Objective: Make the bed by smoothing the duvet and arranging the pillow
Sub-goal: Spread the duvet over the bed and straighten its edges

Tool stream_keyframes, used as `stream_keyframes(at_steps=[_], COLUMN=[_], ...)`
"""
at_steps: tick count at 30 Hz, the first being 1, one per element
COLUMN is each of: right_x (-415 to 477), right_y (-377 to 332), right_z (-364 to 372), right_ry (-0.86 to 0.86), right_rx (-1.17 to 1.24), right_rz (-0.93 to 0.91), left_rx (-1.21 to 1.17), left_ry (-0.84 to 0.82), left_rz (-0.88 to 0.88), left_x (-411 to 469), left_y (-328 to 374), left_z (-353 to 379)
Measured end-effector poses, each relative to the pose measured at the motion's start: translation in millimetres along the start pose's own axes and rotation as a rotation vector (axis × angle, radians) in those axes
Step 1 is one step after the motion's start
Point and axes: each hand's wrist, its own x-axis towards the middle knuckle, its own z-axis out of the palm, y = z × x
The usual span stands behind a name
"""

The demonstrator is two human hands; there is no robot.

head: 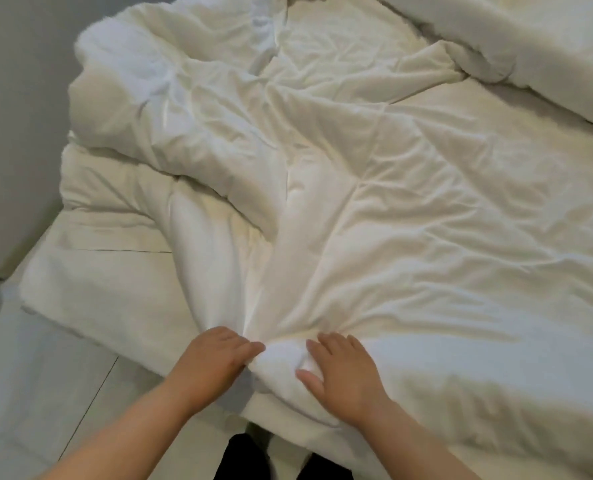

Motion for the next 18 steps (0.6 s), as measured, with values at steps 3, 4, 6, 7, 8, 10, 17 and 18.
stream_keyframes(at_steps=[3, 4, 6, 7, 8, 10, 17, 18], right_x=[-3.4, 3.0, 20.1, 28.4, 35.3, 47.9, 11.4, 6.2], right_y=[-32.0, -41.2, -51.0, -54.3, -57.2, -57.7, -90.9, -102.1], right_z=[24.3, 30.8, 45.1, 48.1, 48.7, 36.9, -42.4, -45.1], right_ry=[0.181, 0.139, 0.072, 0.092, 0.096, 0.137, -0.045, -0.121], right_rx=[0.029, -0.003, -0.073, -0.083, -0.098, -0.094, 0.305, 0.309], right_rz=[-0.13, -0.16, -0.063, -0.003, 0.018, 0.11, 0.249, 0.213], left_rx=[0.02, 0.07, 0.169, 0.198, 0.222, 0.265, 0.085, 0.049], left_ry=[0.142, 0.131, 0.085, 0.038, 0.006, 0.035, 0.07, 0.033], left_rz=[-0.045, -0.082, -0.149, -0.164, -0.174, -0.16, 0.161, 0.204], left_x=[-19.4, -25.8, -31.7, -29.9, -25.3, -13.1, -31.8, -50.4], left_y=[-20.7, -34.4, -66.8, -83.2, -99.4, -123.3, -158.4, -159.6], left_z=[5.5, 9.5, 15.7, 15.8, 16.0, 15.3, -50.3, -57.6])
